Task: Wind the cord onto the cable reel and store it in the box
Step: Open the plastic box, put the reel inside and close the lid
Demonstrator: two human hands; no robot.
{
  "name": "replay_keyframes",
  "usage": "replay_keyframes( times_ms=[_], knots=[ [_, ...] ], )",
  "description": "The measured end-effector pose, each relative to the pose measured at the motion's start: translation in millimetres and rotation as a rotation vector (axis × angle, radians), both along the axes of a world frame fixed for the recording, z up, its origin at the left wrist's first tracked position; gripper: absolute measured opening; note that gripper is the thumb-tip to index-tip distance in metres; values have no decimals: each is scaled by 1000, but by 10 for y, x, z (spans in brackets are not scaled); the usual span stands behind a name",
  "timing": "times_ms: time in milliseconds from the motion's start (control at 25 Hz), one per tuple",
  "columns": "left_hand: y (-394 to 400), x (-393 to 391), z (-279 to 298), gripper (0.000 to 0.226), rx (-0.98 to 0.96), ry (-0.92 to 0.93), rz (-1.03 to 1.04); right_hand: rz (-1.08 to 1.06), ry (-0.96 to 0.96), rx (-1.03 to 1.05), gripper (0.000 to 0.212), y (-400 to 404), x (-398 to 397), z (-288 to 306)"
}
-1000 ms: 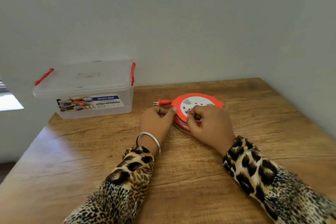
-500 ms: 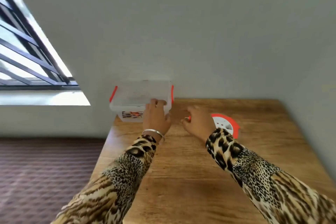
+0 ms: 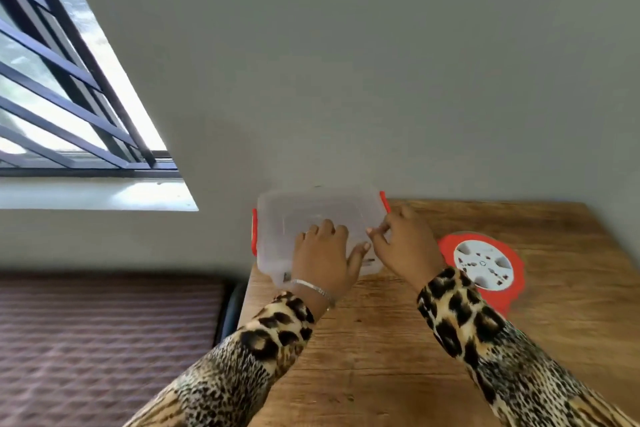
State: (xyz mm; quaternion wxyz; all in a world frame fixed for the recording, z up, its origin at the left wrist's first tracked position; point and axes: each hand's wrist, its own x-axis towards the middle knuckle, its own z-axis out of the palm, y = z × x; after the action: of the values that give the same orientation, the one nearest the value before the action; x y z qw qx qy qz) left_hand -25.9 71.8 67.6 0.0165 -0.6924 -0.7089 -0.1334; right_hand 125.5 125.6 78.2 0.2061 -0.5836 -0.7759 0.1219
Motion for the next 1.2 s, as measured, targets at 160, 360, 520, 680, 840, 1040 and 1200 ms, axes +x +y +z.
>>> replay_keyframes(
  times_ms=[160, 360, 520, 680, 840, 1040, 1200],
  knots=[
    [-302, -171, 111, 44, 18, -138, -81, -158, -68, -10, 26, -350, 111, 31],
    [-475, -652, 86, 63, -123, -174, 412, -204, -72, -107, 41, -409, 40, -38],
    [-570, -910, -64, 54, -191, -712, 582, -269, -43, -123, 44, -481, 30, -158],
    [-532, -1048, -140, 48, -169, -946, 609, -306, 77, -228, 41, -434, 84, -203],
    [-446, -1157, -182, 43, -140, -957, 561, -382, 268, -366, 40, -430, 144, -226],
    [-467, -1228, -237, 39, -171, -1137, 634, -375, 182, -371, 28, -368, 195, -215],
    [-485, -1164, -163, 23, -379, -1398, 716, -185, 131, -103, 44, -218, -10, -152]
  ],
)
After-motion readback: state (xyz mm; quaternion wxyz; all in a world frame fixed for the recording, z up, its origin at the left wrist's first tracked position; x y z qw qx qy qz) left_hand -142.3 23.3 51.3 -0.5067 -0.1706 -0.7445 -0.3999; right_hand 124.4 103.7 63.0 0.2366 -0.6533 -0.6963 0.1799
